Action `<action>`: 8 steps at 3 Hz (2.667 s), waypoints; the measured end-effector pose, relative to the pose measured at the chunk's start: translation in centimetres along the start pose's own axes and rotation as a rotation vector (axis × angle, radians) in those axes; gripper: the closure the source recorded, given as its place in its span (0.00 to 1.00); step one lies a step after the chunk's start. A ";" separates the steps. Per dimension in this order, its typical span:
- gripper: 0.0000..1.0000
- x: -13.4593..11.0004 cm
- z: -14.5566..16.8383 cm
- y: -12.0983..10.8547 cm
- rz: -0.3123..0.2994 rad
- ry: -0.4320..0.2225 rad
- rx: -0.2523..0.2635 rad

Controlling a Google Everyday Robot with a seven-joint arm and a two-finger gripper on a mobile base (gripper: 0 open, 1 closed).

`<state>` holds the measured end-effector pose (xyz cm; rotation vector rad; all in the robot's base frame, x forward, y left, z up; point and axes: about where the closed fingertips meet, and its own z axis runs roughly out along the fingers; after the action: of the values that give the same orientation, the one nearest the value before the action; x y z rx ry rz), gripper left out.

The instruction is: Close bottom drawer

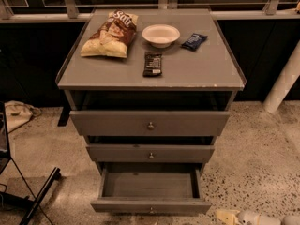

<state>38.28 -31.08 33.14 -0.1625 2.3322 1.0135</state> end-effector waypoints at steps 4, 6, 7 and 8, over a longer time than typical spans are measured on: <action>1.00 0.5 5.7 -6.2 0.150 -0.024 -0.047; 1.00 1.4 7.6 -7.6 0.211 -0.020 -0.066; 1.00 1.4 8.6 -8.4 0.234 -0.011 -0.067; 1.00 1.6 9.6 -9.3 0.254 0.000 -0.059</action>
Offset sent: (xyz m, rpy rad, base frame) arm 0.0476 -0.0060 -0.0643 0.1045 0.0466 -0.0522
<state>44.48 -30.72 21.18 0.1136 2.3660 1.2040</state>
